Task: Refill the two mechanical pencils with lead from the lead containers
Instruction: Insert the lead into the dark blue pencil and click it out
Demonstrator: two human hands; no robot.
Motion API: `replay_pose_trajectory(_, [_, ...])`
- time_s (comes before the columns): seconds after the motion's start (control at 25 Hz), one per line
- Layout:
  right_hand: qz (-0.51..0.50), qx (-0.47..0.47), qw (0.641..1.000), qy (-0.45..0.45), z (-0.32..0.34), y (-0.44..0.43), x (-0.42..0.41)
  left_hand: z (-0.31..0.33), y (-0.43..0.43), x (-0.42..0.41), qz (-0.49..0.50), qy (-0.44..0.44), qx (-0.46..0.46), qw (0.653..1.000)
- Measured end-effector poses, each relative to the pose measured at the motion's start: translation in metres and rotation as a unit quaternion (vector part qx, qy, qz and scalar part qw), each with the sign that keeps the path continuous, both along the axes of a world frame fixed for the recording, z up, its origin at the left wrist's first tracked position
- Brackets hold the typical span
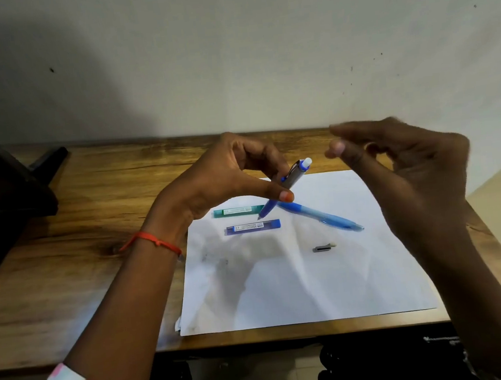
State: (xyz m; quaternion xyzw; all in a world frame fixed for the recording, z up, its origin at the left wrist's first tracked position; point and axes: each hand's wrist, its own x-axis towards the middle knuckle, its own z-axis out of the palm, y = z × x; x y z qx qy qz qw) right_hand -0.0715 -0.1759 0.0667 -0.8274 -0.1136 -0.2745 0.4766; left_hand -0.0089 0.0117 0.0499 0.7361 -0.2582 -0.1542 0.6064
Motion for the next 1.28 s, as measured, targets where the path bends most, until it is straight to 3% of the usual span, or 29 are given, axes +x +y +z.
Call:
replay_pose_trajectory(0.04, [0.005, -0.047, 0.996, 0.076, -0.002, -0.006, 0.003, 0.000, 0.000, 0.000, 0.003, 0.001, 0.003, 1.000])
replay_pose_trajectory(0.12, [0.043, -0.208, 0.946, 0.245, -0.011, -0.014, 0.009, 0.000, 0.000, 0.000, 0.006, 0.006, 0.004, 1.000])
replay_pose_trajectory(0.24, [0.087, -0.315, 0.877, 0.353, -0.026, -0.018, 0.011, 0.000, 0.001, 0.001, 0.004, 0.012, 0.008, 1.000])
replay_pose_trajectory(0.44, [0.078, -0.366, 0.847, 0.378, -0.036, -0.025, 0.011, -0.003, 0.001, 0.003, -0.007, 0.006, 0.026, 1.000])
replay_pose_trajectory(1.0, [0.052, -0.378, 0.849, 0.367, -0.053, -0.025, 0.019, -0.002, 0.000, 0.003, -0.007, 0.012, 0.012, 1.000])
replay_pose_trajectory(1.08, [0.035, -0.351, 0.870, 0.343, -0.045, -0.026, 0.018, -0.003, 0.000, 0.004, -0.009, 0.009, 0.016, 1.000])
replay_pose_trajectory(1.16, [0.025, -0.247, 0.909, 0.335, -0.033, -0.027, 0.015, -0.003, 0.001, 0.004, -0.014, 0.007, 0.022, 1.000])
replay_pose_trajectory(1.24, [0.077, -0.012, 0.941, 0.329, -0.018, -0.023, 0.011, -0.004, 0.001, 0.005, -0.018, 0.008, 0.025, 0.999])
replay_pose_trajectory(1.28, [0.116, 0.101, 0.940, 0.306, -0.012, -0.020, 0.008, -0.004, 0.001, 0.004, -0.019, 0.007, 0.027, 0.999])
